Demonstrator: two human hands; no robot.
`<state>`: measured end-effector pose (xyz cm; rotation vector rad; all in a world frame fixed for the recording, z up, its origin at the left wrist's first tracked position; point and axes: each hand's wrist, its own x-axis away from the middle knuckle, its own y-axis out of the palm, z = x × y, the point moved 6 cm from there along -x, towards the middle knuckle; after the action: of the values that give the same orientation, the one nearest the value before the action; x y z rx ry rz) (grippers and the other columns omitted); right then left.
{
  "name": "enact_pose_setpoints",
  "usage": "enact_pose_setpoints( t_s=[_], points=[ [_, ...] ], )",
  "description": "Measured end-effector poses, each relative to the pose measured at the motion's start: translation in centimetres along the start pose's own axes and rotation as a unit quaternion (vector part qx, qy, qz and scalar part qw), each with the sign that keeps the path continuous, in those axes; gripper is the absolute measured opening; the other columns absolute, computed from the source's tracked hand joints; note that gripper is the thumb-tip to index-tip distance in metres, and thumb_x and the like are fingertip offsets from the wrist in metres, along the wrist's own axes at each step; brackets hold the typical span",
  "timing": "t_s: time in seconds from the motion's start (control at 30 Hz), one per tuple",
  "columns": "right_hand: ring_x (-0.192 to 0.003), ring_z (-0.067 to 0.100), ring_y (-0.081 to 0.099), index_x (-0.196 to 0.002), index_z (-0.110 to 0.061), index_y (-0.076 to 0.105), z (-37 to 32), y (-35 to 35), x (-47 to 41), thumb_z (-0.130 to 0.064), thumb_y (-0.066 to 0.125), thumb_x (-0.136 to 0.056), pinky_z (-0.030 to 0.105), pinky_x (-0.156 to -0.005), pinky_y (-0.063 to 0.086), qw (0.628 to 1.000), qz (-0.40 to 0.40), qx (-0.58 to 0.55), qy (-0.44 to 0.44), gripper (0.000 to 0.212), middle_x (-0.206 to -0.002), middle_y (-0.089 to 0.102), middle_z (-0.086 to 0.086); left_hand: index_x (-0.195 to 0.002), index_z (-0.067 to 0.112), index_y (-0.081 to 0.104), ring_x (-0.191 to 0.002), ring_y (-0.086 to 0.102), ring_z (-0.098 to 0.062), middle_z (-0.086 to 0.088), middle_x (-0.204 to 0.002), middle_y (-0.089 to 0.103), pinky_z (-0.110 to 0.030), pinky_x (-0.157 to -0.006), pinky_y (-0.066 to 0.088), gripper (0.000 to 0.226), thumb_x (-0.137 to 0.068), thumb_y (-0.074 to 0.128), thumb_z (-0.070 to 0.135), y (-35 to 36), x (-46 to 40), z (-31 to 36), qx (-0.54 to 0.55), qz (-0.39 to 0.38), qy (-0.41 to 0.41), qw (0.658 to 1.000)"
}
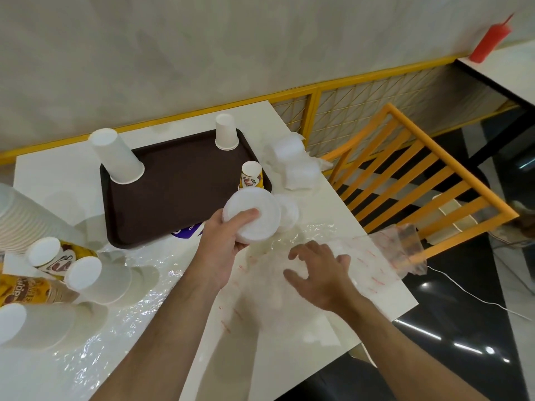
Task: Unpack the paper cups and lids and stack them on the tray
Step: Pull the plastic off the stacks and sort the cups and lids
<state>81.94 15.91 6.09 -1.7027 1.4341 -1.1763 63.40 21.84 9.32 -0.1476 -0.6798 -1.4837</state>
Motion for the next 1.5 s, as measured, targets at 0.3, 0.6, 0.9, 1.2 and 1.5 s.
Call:
enact_pose_setpoints(
  t_s=[0.3, 0.6, 0.9, 1.2, 1.5],
  points=[
    [-0.114, 0.025, 0.067, -0.133, -0.02, 0.059, 0.9, -6.2, -5.0, -0.036, 0.074, -0.081, 0.042, -0.099, 0.055, 0.79, -0.115, -0.592, 0.111, 0.057, -0.126, 0.068, 0.004, -0.12, 0.017, 0.067, -0.109, 0.068, -0.022, -0.002, -0.112, 0.074, -0.04, -0.093, 0.057, 0.044, -0.078, 0.079, 0.028, 6.4, -1.7, -0.9, -0.089, -0.127, -0.042, 0.987],
    [-0.11, 0.027, 0.065, -0.109, -0.012, 0.067, 10.5, -6.7, -13.4, -0.022, 0.073, -0.091, 0.037, -0.094, 0.053, 0.803, -0.065, -0.551, 0.218, 0.022, -0.121, 0.069, 0.007, -0.139, 0.029, 0.052, -0.134, 0.039, -0.023, -0.002, -0.145, 0.043, -0.037, -0.108, 0.034, 0.045, -0.096, 0.058, 0.038, 8.9, -8.1, -2.3, -0.617, -0.007, 0.14, 0.774],
    [-0.112, 0.024, 0.063, -0.129, -0.005, 0.062, 15.1, -3.9, -17.7, -0.025, 0.071, -0.093, 0.03, -0.084, 0.057, 0.869, -0.104, -0.435, 0.209, 0.042, -0.122, 0.068, 0.004, -0.151, 0.03, 0.033, -0.149, 0.011, -0.032, -0.003, -0.164, 0.013, -0.044, -0.118, 0.022, 0.056, -0.098, 0.049, 0.027, 10.5, -9.9, -5.7, -0.752, -0.032, 0.102, 0.65],
    [-0.123, 0.025, 0.048, -0.137, -0.017, 0.051, 13.7, -9.6, -20.1, -0.044, 0.069, -0.091, 0.043, -0.101, 0.045, 0.967, 0.019, -0.194, 0.162, 0.057, -0.138, 0.051, 0.004, -0.147, 0.037, 0.039, -0.145, 0.018, -0.022, 0.005, -0.16, 0.02, -0.049, -0.114, 0.023, 0.05, -0.098, 0.05, 0.033, 10.9, -10.1, -4.7, -0.737, -0.009, 0.112, 0.667],
    [-0.143, 0.04, 0.02, -0.153, -0.032, 0.022, 6.5, -8.0, -25.4, -0.083, 0.059, -0.072, 0.056, -0.11, 0.028, 0.993, -0.029, 0.063, 0.091, 0.103, -0.16, 0.013, 0.01, -0.142, 0.011, 0.048, -0.13, 0.049, -0.022, -0.008, -0.141, 0.052, -0.037, -0.109, 0.04, 0.051, -0.092, 0.057, 0.007, 11.2, -14.4, -2.1, -0.384, 0.087, 0.058, 0.917]
  ],
)
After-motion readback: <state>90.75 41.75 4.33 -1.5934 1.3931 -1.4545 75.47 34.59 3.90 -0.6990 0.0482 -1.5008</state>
